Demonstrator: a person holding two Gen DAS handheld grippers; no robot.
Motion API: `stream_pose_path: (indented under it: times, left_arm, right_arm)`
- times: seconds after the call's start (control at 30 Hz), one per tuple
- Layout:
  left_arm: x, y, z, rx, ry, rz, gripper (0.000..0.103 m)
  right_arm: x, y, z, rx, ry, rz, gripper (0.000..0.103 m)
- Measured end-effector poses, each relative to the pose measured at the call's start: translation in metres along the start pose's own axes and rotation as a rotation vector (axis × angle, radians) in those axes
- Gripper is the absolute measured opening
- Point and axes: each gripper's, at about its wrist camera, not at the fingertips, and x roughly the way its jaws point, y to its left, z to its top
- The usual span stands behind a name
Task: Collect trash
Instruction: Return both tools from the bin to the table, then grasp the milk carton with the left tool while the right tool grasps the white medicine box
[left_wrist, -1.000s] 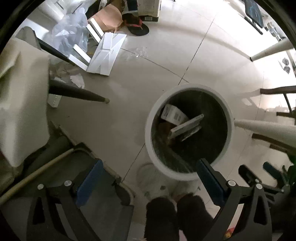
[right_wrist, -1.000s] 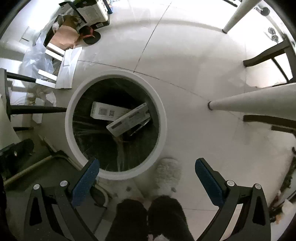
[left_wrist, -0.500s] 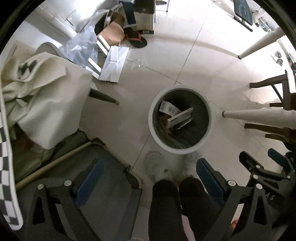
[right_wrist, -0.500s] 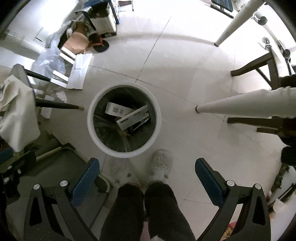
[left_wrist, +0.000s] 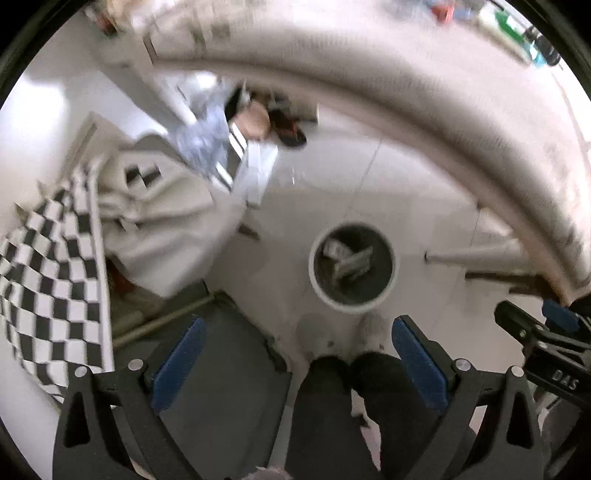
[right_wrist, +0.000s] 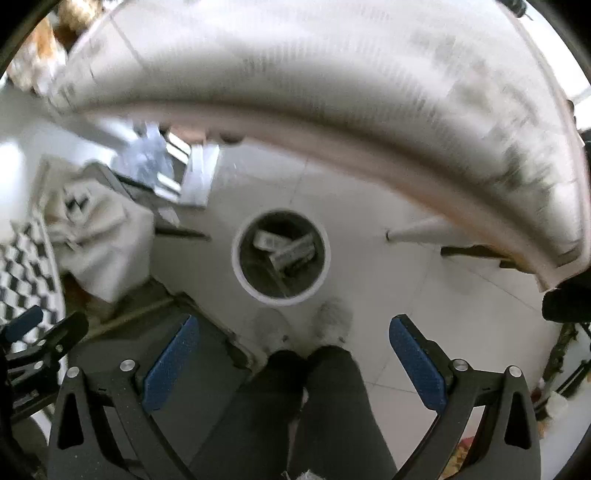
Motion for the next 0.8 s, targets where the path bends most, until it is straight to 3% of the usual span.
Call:
stream_pose_path:
  times: [0.2, 0.4, 0.57, 0.67, 0.8]
  left_arm:
    - [-0.056, -0.027, 0.075, 0.015, -0.127, 0.028, 0.103]
    - [-0.067, -0.064, 0.169, -0.009, -0.178, 0.100, 0.103]
    - [-0.047, -0.094, 0.240, -0.132, -0.147, 0.135, 0.103]
    - [-0.026, -0.114, 0.275, -0.202, -0.112, 0.149, 0.103]
    - [-0.009, -0.130, 0.304, -0.276, -0.078, 0.159, 0.103]
  right_arm:
    - [-0.067, -0.025, 0.079, 0.088, -0.071, 0.033, 0.103]
    - [-0.081, -0.058, 0.192, 0.046, -0.083, 0.003, 0.103]
    - [-0.061, -0.076, 0.309, -0.105, -0.041, -0.094, 0.103]
    - [-0.036, -0.080, 0.378, -0.254, 0.001, -0.199, 0.103]
    - [-0.008, -0.075, 0.437, -0.415, 0.027, -0.297, 0.103]
